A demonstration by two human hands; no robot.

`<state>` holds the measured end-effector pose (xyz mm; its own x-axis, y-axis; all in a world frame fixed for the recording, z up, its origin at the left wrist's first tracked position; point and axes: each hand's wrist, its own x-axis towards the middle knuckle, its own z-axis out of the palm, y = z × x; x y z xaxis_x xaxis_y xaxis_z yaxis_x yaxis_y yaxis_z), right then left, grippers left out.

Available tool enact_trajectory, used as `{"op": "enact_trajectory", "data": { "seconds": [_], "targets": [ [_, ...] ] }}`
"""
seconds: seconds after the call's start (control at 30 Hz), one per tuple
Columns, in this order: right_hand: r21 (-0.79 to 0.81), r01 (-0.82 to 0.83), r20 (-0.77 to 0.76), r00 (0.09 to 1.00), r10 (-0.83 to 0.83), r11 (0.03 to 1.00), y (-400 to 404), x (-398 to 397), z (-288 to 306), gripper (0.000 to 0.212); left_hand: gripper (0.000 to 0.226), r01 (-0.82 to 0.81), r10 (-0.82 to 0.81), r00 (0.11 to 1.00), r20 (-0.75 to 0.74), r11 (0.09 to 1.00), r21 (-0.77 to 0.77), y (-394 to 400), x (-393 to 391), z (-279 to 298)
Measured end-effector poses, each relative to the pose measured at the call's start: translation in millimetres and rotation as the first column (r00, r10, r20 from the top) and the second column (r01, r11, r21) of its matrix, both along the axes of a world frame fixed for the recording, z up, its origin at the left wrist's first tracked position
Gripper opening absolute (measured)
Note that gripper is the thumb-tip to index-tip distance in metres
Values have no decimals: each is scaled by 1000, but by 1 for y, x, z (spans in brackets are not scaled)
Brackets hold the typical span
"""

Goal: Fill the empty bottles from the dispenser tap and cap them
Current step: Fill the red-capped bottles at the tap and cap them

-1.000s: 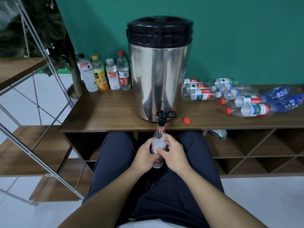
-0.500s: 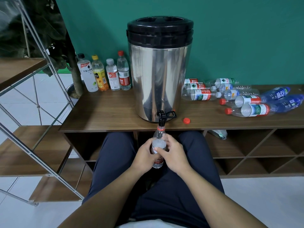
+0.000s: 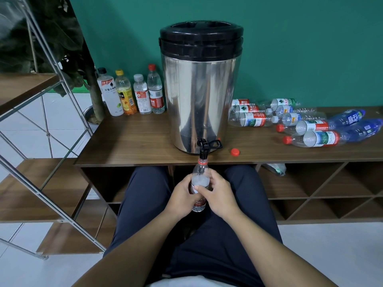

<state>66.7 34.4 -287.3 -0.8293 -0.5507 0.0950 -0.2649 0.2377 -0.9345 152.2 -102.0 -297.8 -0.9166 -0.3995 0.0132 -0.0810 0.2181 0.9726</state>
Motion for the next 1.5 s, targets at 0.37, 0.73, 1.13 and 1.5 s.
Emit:
{"op": "enact_trajectory", "data": {
  "seconds": [0.37,0.73,1.13,1.5],
  "targets": [
    [-5,-1,10,1000,1,1000,0,2,3,52,60,8,-8,1000,-3,1000,-17,-1,-1,-1],
    [-7,-5,13,1000,5,1000,1,1,3,55,61,8,-8,1000,1,1000,-2,-2,-1,-2],
    [-7,-3,12,1000,3,1000,1,2,4,48,57,2,-2,1000,-13,1000,13,-1,-1,-2],
    [-1,-7,-13,1000,7,1000,0,0,1,50,59,4,-4,1000,-6,1000,13,-1,-3,-4]
  ]
}}
